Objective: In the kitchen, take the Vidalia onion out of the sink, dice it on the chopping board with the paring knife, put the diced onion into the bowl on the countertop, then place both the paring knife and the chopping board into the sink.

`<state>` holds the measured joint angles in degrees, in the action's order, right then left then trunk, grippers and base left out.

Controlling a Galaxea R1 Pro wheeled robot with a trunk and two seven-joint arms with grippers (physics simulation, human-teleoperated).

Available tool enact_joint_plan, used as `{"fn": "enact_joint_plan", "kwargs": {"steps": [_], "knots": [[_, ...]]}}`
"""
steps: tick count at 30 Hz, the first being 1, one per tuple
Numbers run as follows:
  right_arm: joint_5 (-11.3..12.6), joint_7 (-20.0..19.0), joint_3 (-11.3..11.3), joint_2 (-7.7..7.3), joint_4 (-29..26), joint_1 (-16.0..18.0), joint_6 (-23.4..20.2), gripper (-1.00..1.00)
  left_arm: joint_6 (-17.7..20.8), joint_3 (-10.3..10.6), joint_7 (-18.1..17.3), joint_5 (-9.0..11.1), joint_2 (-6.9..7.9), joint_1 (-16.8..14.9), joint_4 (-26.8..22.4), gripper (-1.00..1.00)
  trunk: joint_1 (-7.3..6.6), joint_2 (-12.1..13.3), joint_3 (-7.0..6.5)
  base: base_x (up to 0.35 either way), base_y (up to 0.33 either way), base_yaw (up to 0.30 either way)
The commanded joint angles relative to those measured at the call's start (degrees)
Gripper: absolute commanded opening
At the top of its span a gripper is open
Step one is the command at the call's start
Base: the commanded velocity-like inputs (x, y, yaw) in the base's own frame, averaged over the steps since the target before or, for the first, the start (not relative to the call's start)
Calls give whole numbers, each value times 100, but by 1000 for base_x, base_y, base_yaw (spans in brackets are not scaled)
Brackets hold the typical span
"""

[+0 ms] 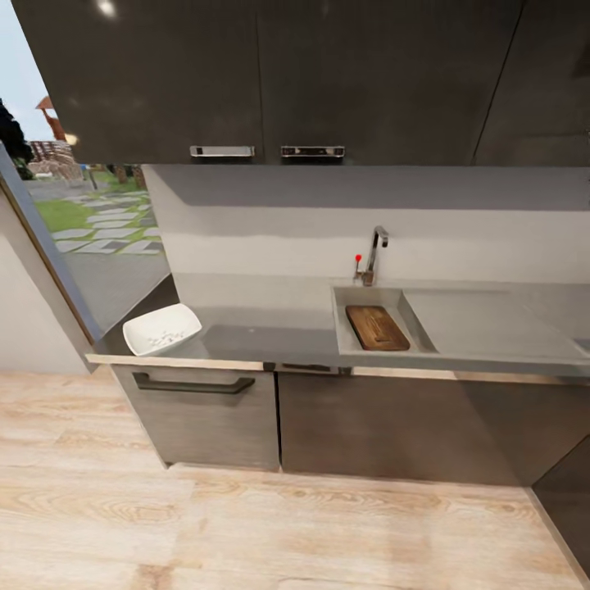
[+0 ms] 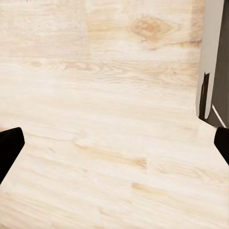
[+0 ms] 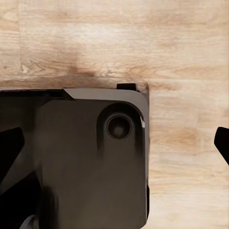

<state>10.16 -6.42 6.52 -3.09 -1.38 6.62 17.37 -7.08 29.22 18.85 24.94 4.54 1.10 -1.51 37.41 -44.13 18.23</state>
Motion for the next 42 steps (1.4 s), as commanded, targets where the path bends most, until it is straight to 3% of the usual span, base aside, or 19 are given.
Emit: {"fn": "enact_joint_plan", "kwargs": {"steps": [1, 18, 26, 34, 42], "knots": [[61, -26, 44, -4, 7, 5, 20, 100, -4, 49, 22, 55, 3, 4, -16, 100, 1, -5, -4, 0, 0, 0], [63, -25, 41, -8, 7, 4, 26, 100, -4, 49, 22, 55, 2, 4, -16, 100, 1, -5, -159, 0, 0, 0], [15, -26, 68, -36, 7, 2, 54, 100, -4, 49, 22, 55, 3, 4, -16, 100, 1, -5, -171, 0, 0, 0], [44, -31, 50, 142, -3, 3, 56, 100, -4, 49, 22, 55, 3, 4, -16, 100, 1, -5, -171, 0, 0, 0], [41, -26, 48, 151, -2, 0, 56, 100, -4, 49, 22, 55, 3, 4, -16, 100, 1, -5, -171, 0, 0, 0]]}}
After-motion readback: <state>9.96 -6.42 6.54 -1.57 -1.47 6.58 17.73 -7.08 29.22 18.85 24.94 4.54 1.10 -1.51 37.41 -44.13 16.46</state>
